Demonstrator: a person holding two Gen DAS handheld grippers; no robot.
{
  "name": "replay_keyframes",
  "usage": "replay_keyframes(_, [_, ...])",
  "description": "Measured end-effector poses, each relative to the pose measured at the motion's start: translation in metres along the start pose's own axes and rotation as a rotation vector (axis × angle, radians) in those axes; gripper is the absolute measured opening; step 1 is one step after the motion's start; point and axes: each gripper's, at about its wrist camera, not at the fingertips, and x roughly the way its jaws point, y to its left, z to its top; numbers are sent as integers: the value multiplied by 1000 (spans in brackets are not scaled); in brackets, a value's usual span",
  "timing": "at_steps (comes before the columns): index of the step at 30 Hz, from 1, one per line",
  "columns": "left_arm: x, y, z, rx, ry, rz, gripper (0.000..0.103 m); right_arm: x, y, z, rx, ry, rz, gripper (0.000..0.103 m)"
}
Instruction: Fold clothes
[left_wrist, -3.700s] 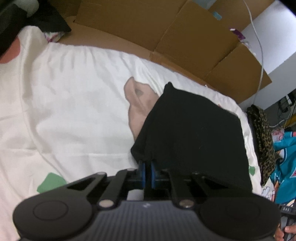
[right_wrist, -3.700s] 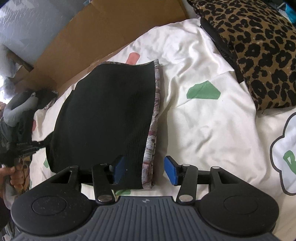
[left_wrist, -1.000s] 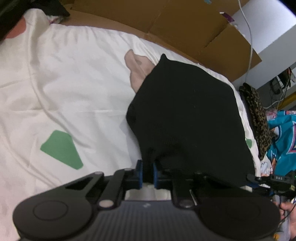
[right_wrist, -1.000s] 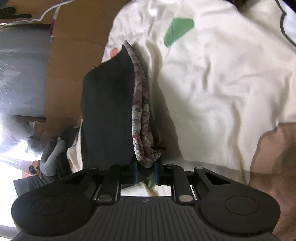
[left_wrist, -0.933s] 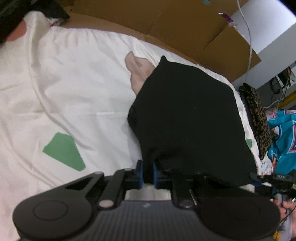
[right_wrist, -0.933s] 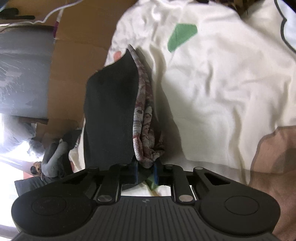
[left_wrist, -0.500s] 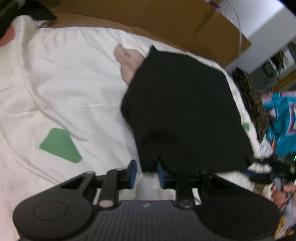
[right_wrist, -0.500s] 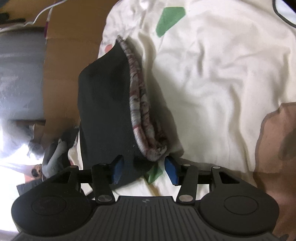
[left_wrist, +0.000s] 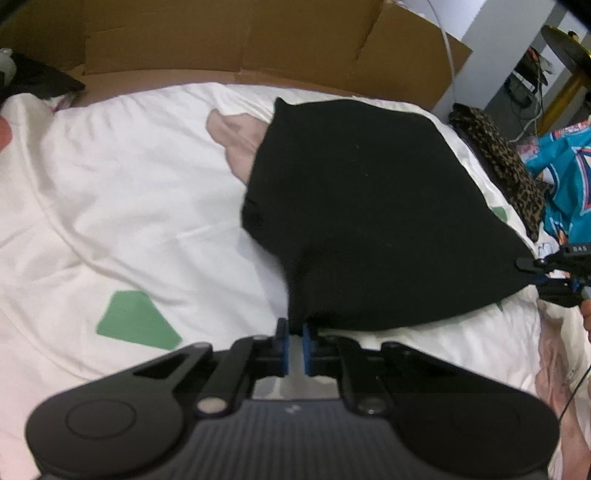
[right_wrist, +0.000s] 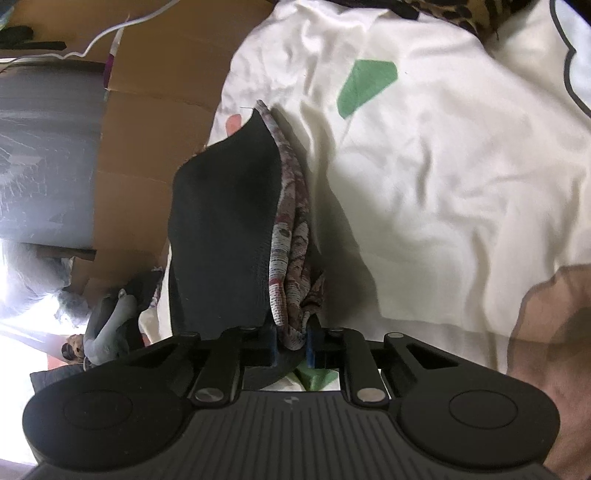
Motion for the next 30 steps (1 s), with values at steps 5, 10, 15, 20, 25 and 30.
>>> replay_keyframes(5, [-5,21,2,-94,20,15,3,-2,-9,2,41,4,4,26])
replay_keyframes(10, [-6,32,0,-267,6,-63,18,-11,-26,-3,82,-7,28,61])
replay_keyframes(15, [0,28,-4,-357,-4,-147,22,-5,-29,-8,93,2,34,61])
replay_keyframes(20, [6,21,-4,-347,-13,-178,39,4,-29,-13,89,6,27,61])
replay_keyframes(25, [18,13,-3,-304,5,-168,39,12,-29,-17,84,10,20,51])
replay_keyframes(30, [26,12,-2,-291,9,-169,38,12,-42,-16,102,12,9,27])
